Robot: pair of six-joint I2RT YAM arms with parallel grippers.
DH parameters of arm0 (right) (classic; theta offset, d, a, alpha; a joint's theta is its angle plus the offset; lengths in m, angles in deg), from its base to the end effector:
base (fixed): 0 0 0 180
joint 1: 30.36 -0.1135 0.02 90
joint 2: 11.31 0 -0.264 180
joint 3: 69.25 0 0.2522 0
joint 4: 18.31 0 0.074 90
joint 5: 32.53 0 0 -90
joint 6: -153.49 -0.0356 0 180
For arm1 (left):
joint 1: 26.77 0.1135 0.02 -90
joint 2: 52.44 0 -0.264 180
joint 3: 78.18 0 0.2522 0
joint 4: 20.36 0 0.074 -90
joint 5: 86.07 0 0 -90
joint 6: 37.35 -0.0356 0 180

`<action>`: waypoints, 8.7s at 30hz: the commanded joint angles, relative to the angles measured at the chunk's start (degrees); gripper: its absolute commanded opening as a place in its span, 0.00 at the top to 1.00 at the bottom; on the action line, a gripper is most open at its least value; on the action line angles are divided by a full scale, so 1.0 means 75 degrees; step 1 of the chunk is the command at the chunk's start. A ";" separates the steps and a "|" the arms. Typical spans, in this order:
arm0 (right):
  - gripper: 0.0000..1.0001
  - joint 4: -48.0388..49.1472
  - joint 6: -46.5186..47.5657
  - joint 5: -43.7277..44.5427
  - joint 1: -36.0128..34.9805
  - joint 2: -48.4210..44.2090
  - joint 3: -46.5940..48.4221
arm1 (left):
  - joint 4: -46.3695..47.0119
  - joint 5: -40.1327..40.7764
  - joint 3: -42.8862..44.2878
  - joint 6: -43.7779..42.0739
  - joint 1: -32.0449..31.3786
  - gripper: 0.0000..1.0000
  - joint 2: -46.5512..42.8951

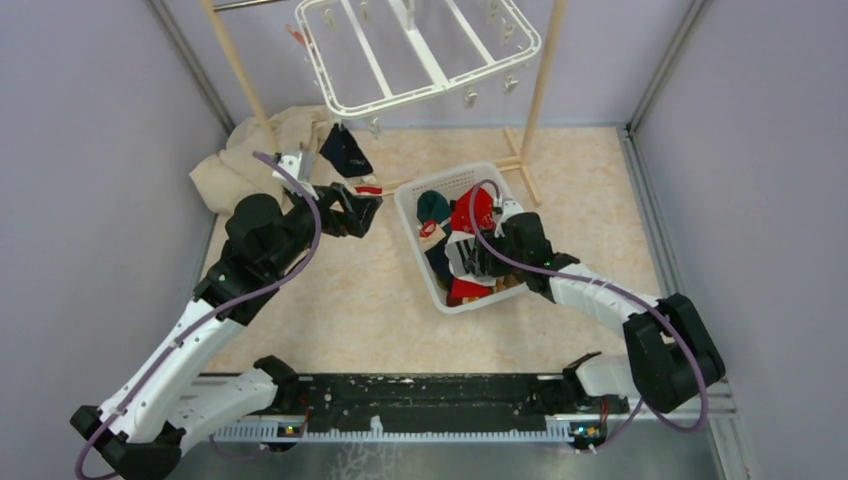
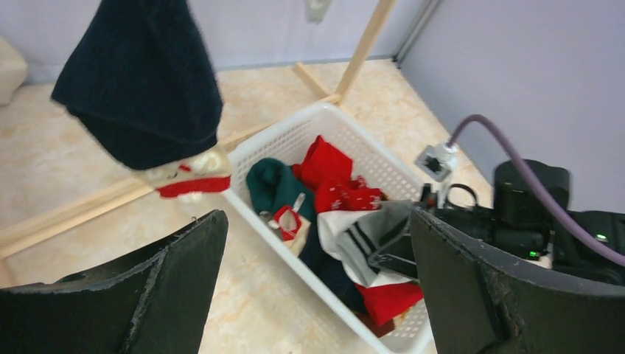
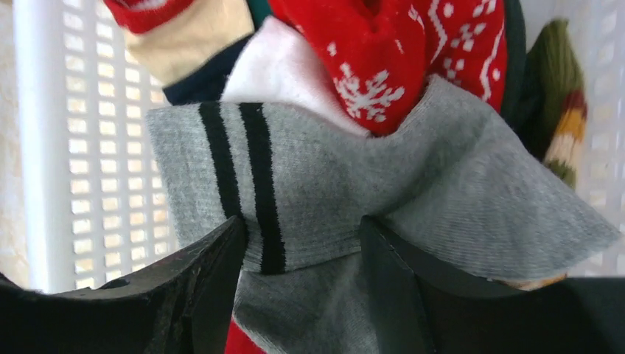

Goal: Remove the socks clipped to the hanger
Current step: Place the sock in the bin, then remove the sock from the hanger.

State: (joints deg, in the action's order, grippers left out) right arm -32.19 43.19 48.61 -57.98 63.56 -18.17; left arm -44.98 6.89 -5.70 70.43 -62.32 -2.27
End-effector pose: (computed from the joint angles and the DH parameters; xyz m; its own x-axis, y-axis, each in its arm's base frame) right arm 0.2352 0.1292 0.1999 -0.7042 0.0184 -0.7097 -0.3431 0.8664 0.3629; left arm 0.1587 -0.1111 0.4076 -0.1957 -0.2350 -0.9521 0.5029 0.8094 -0.3031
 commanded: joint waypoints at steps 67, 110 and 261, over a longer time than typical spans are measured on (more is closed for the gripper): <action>0.25 -0.1556 0.0351 -0.1419 0.0014 -0.3153 0.1892 | 0.8784 -0.1901 -0.3013 -0.0197 0.2361 0.19 0.3536; 0.34 -0.1014 -0.0453 -0.1519 0.0014 -0.3114 0.2702 | 0.4214 0.1045 -0.1373 -0.1004 -0.0192 1.00 0.2466; 0.35 -0.1096 0.1099 0.0712 -0.1351 -0.0281 0.7044 | 0.5655 0.5980 0.1243 -0.6763 -0.2820 0.93 0.5644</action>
State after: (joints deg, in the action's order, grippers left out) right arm -44.50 48.46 50.57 -67.03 60.40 31.97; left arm -4.87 50.95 3.98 20.72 -83.04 40.55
